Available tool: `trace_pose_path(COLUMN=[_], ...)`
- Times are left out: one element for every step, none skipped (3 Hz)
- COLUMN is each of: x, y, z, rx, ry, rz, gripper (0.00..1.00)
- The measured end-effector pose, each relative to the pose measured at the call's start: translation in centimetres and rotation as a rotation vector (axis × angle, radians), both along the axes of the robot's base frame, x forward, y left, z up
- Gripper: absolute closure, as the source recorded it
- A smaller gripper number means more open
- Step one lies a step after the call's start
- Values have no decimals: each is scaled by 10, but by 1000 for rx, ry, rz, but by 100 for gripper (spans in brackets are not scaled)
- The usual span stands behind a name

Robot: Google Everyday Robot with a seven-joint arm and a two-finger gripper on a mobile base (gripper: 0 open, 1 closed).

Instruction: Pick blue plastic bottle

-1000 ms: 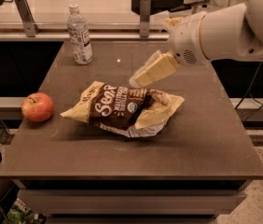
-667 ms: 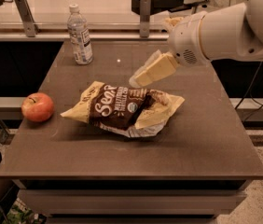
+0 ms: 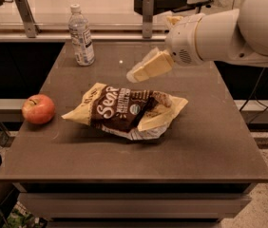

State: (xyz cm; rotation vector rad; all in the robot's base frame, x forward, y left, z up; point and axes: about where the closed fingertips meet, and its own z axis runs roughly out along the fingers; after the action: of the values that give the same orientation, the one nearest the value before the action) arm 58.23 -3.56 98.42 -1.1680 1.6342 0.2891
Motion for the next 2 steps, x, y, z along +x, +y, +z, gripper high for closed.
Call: trace_pose_path(x=[12,24], y=[6,14], z=[-2,-2], rx=[39,93], ry=[-11,-13], rz=[-48,-122], gripper=[0,0])
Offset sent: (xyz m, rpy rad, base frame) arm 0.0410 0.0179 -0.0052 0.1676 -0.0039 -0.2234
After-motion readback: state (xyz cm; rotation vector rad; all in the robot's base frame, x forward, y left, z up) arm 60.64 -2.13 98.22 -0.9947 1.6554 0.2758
